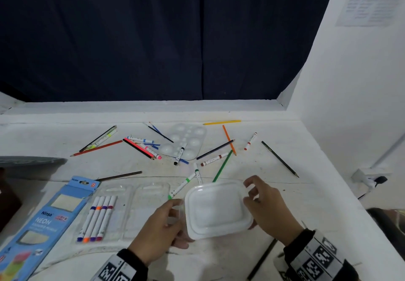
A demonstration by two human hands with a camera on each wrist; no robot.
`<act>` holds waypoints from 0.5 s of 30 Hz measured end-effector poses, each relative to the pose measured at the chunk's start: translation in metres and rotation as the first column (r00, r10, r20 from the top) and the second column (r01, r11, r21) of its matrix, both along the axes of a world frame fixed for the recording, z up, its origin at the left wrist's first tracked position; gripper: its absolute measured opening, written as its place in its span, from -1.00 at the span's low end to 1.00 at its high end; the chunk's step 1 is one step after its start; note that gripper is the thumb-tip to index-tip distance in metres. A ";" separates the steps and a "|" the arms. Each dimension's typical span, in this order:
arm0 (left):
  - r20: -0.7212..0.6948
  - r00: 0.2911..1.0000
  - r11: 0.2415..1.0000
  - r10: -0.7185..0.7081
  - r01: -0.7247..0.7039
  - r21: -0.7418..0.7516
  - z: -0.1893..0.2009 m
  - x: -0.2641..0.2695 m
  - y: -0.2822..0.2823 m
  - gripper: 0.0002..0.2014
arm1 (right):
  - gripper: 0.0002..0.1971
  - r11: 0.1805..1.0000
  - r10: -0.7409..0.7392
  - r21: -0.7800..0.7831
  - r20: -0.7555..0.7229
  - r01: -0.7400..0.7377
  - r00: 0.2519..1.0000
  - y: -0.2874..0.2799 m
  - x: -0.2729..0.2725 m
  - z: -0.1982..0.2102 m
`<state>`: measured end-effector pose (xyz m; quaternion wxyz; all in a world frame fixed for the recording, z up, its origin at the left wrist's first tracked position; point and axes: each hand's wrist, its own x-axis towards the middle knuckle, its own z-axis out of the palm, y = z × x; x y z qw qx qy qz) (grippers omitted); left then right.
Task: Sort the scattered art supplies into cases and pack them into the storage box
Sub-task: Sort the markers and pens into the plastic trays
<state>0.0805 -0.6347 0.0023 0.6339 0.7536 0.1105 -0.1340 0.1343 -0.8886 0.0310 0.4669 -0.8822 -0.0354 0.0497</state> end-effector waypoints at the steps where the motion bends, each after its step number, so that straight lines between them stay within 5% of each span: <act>1: -0.004 1.000 1.000 0.005 -0.005 -0.008 0.001 -0.001 -0.003 -0.71 | -0.77 1.000 0.016 -0.019 -0.011 -0.017 1.000 -0.001 -0.002 0.000; 7: -0.025 0.999 0.997 0.023 -0.021 0.080 0.008 -0.003 -0.005 -0.70 | -0.73 0.930 0.133 -0.347 0.015 -0.119 0.991 -0.007 0.004 -0.009; 12: 0.057 0.997 0.967 -0.057 0.040 0.251 0.010 0.000 0.000 -0.55 | -0.68 0.892 0.217 -0.379 -0.121 -0.247 0.969 -0.012 0.019 -0.005; 15: 0.097 0.991 0.945 -0.096 0.060 0.320 0.009 0.004 0.003 -0.54 | -0.77 0.940 0.185 -0.247 -0.215 -0.237 0.959 -0.016 0.031 -0.002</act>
